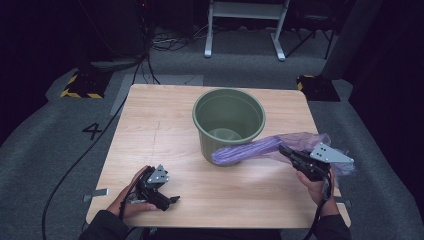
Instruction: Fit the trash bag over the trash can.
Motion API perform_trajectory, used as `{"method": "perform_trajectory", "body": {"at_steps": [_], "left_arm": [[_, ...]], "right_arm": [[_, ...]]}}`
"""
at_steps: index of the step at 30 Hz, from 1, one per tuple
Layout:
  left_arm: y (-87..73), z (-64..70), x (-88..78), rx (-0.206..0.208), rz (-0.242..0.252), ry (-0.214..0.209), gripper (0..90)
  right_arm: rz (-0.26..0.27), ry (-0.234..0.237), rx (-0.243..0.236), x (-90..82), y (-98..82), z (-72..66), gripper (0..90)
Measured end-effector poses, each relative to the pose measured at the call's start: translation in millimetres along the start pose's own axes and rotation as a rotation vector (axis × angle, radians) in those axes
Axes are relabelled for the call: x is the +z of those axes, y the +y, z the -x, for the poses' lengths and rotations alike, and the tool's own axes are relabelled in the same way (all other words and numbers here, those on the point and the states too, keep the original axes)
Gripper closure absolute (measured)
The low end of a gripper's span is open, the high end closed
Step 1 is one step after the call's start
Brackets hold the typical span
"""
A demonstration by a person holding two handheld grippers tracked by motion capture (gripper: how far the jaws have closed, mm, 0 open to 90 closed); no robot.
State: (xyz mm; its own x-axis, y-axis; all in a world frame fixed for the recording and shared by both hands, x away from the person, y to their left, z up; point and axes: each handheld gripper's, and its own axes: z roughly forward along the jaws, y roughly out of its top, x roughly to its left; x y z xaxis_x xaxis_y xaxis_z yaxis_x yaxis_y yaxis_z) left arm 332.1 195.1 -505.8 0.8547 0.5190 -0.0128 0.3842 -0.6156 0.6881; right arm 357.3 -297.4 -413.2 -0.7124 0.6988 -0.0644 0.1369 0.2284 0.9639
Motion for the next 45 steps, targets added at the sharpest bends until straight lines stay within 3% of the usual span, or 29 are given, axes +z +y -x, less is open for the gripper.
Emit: {"method": "perform_trajectory", "body": {"at_steps": [15, 26, 39, 41, 45], "left_arm": [[0.4, -0.4, 0.2, 0.001, -0.002, -0.003, 0.6], [1.4, -0.1, 1.1, 0.0, -0.003, 0.001, 0.6], [5.5, -2.8, 4.2, 0.014, -0.007, -0.007, 0.6], [5.6, -4.8, 3.8, 0.005, 0.002, -0.008, 2.5], [7.5, -8.9, 1.3, -0.02, 0.009, 0.021, 14.4]], "right_arm": [[0.061, -0.022, -0.006, -5.8, 17.3, 4.7, 90.0], [0.118, -0.063, 0.015, -22.2, 31.1, 14.2, 90.0], [0.11, -0.128, -0.008, -15.7, 44.2, 17.7, 90.0], [0.109, -0.127, -0.014, -14.0, 45.8, 17.5, 90.0], [0.095, -0.148, -0.024, -9.7, 49.1, 18.7, 90.0]]}}
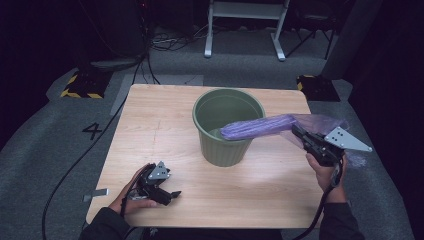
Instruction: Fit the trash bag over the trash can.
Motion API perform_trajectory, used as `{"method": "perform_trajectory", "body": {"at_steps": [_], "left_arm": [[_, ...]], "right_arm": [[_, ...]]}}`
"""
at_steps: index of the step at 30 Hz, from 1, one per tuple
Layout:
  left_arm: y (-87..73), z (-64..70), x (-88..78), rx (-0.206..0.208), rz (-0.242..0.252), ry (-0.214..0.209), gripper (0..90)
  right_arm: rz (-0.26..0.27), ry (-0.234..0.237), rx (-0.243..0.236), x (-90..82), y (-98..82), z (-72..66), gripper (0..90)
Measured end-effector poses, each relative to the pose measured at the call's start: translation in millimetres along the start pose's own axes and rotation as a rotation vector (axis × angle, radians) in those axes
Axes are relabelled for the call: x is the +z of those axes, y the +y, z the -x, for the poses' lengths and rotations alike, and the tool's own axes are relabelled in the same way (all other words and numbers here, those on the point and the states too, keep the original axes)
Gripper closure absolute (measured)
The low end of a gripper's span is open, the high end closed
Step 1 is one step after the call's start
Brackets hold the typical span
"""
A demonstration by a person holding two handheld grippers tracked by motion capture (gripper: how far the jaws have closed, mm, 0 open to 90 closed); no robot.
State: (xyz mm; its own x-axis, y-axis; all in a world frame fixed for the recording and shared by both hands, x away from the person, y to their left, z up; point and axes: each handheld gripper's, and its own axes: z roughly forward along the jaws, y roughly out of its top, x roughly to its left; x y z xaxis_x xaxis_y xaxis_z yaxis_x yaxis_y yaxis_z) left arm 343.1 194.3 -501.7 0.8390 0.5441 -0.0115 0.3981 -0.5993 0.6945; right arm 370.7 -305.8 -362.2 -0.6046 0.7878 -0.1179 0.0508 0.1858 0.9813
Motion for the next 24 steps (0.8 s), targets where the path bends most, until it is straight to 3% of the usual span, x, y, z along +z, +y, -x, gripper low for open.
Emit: {"method": "perform_trajectory", "body": {"at_steps": [3, 5, 12, 16, 19, 24], "left_arm": [[2.4, -2.2, -0.5, 0.003, -0.023, 0.0, 15.7], [3.8, -2.1, -2.2, 0.027, -0.026, -0.003, 16.2], [13.7, -8.6, -19.5, 0.007, 0.05, 0.037, 15.9], [29.4, -10.0, -42.2, 0.017, 0.098, 0.065, 15.9], [41.7, -9.2, -59.5, 0.03, 0.163, 0.088, 15.8], [54.0, -10.9, -75.8, 0.033, 0.231, 0.107, 15.7]], "right_arm": [[-0.011, -0.014, -0.004, 4.6, 2.6, 0.7, 90.0], [-0.013, -0.018, -0.013, 8.1, 4.6, 0.5, 90.0], [-0.029, -0.033, -0.037, 16.4, 9.2, -0.2, 89.8], [-0.035, -0.039, -0.054, 19.7, 12.0, -1.7, 89.5], [-0.047, -0.041, -0.069, 23.8, 15.1, -3.4, 89.5], [-0.059, -0.04, -0.082, 29.4, 18.9, -5.2, 89.3]]}}
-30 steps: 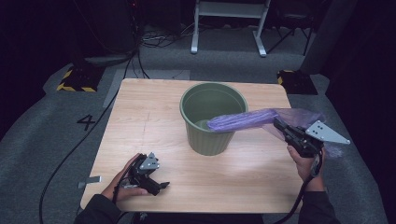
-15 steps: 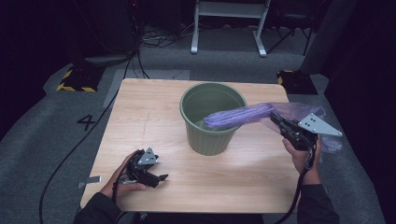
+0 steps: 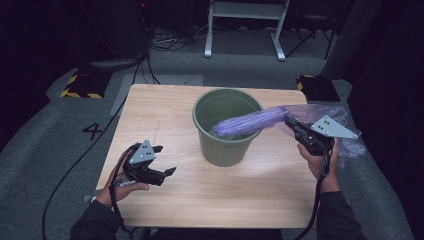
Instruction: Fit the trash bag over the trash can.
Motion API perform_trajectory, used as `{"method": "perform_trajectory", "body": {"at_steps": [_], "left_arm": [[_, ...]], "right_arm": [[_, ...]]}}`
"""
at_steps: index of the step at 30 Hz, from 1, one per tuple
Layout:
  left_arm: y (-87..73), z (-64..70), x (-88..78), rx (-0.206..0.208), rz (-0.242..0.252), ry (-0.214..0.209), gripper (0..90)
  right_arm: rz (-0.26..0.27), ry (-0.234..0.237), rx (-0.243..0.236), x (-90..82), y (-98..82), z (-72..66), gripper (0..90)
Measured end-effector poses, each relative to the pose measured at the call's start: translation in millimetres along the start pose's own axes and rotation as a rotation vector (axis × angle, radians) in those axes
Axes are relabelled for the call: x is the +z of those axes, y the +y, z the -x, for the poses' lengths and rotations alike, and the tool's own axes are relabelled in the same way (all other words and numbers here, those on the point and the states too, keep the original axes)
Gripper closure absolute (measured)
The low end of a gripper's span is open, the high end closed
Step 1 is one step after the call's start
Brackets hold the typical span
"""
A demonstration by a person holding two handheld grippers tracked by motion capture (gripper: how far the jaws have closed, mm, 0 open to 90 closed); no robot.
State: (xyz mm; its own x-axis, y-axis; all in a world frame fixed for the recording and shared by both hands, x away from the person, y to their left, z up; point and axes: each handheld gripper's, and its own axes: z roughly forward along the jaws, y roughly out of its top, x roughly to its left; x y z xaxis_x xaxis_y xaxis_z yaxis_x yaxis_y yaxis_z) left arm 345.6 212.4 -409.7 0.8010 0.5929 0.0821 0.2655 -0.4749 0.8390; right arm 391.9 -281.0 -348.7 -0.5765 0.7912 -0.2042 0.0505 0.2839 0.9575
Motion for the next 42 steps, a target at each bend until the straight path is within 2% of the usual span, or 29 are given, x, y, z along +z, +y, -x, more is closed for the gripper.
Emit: {"method": "perform_trajectory", "body": {"at_steps": [4, 9, 13, 18, 20, 23, 28, 31, 33, 36, 39, 42], "left_arm": [[8.6, -4.4, -3.6, -0.011, 0.033, 0.017, 15.7], [24.1, -14.1, -7.1, -0.034, 0.067, 0.011, 15.5], [43.2, -18.7, -7.6, -0.006, 0.085, 0.024, 15.7], [67.3, -23.2, -7.0, 0.023, 0.109, 0.016, 15.8], [76.3, -25.9, -5.8, 0.021, 0.127, 0.009, 15.8], [89.9, -28.1, -0.7, 0.046, 0.118, 0.032, 16.1], [110.0, -35.7, 6.0, 0.033, 0.141, 0.024, 16.7], [122.2, -37.8, 9.6, 0.032, 0.155, 0.005, 17.1], [130.3, -36.2, 13.9, 0.045, 0.159, 0.0, 17.7], [141.4, -32.3, 22.9, 0.063, 0.16, -0.031, 19.0], [148.2, -28.8, 34.5, 0.076, 0.168, -0.102, 23.0], [152.5, -26.7, 45.8, 0.078, 0.155, -0.127, 30.4]], "right_arm": [[-0.013, 0.018, 0.0, 4.4, 1.6, -1.2, 89.2], [-0.027, 0.022, -0.013, 9.2, 4.3, -3.1, 88.5], [-0.032, 0.013, -0.01, 12.2, 7.0, -3.6, 88.5], [-0.048, 0.013, -0.028, 16.6, 10.6, -6.0, 88.5], [-0.051, 0.015, -0.031, 18.7, 11.1, -6.5, 88.5], [-0.057, 0.019, -0.038, 21.5, 12.4, -7.6, 88.5], [-0.058, 0.029, -0.043, 26.8, 16.0, -9.7, 88.5], [-0.068, 0.034, -0.054, 30.9, 18.6, -12.0, 88.5], [-0.076, 0.039, -0.066, 33.6, 20.4, -13.7, 88.8], [-0.081, 0.044, -0.072, 36.4, 22.1, -15.6, 88.8], [-0.084, 0.036, -0.085, 37.8, 23.4, -17.1, 88.7], [-0.085, 0.026, -0.089, 36.5, 24.2, -16.8, 88.7]]}}
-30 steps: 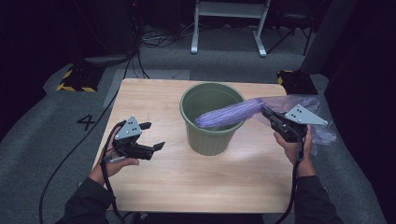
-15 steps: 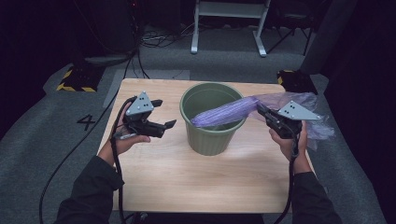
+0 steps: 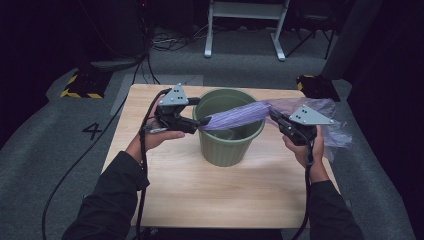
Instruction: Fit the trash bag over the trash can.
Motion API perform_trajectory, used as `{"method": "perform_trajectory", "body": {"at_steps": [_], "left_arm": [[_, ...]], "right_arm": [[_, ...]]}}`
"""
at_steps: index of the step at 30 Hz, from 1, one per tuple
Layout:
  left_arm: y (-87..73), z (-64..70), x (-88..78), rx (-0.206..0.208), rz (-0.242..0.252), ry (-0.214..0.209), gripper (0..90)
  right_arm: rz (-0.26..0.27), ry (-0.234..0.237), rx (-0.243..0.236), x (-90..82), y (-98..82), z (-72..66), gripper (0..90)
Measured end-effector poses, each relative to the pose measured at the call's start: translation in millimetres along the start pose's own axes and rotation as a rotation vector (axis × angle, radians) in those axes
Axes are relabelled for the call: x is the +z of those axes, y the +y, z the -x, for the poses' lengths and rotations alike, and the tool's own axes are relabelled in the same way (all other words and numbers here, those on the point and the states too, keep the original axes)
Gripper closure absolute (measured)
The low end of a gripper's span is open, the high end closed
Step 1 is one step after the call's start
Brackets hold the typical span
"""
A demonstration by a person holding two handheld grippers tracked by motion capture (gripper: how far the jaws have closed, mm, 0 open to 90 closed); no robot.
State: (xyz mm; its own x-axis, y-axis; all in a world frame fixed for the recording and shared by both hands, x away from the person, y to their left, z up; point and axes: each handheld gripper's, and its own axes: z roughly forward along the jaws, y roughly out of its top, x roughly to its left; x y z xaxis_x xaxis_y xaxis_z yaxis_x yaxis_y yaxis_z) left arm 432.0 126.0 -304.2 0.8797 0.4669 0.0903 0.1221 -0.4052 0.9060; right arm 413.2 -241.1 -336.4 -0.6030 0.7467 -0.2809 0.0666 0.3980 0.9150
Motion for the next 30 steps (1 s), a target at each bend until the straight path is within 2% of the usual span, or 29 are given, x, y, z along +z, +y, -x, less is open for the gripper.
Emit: {"method": "perform_trajectory", "body": {"at_steps": [6, 8, 10, 12, 14, 20, 26, 30], "left_arm": [[0.2, 1.6, 18.2, 0.017, -0.054, -0.034, 35.8], [0.3, 2.0, 22.4, 0.005, -0.055, -0.036, 40.7], [0.7, 2.8, 26.6, 0.003, -0.071, -0.026, 52.8], [0.9, 5.1, 30.9, 0.028, -0.092, -0.039, 57.1], [1.7, 7.4, 35.7, 0.044, -0.119, -0.02, 62.4], [1.2, 8.4, 46.8, 0.052, -0.162, -0.036, 74.3], [2.0, 9.3, 54.4, 0.046, -0.206, -0.027, 75.7], [2.6, 11.2, 55.5, 0.023, -0.185, -0.025, 63.1]], "right_arm": [[-0.005, -0.045, 0.005, -6.4, -1.9, 6.2, 87.8], [0.013, -0.038, 0.024, -8.0, -2.4, 9.1, 86.1], [0.028, -0.02, 0.038, -7.9, -1.9, 10.1, 85.7], [0.024, -0.017, 0.023, -6.2, 0.6, 8.0, 86.3], [0.024, -0.013, 0.006, -4.7, 3.9, 4.8, 86.7], [0.047, 0.007, -0.006, -3.3, 7.8, -1.8, 88.0], [0.086, 0.034, 0.011, -3.4, 11.9, -7.5, 87.9], [0.078, 0.05, -0.051, -0.1, 18.6, -21.3, 88.1]]}}
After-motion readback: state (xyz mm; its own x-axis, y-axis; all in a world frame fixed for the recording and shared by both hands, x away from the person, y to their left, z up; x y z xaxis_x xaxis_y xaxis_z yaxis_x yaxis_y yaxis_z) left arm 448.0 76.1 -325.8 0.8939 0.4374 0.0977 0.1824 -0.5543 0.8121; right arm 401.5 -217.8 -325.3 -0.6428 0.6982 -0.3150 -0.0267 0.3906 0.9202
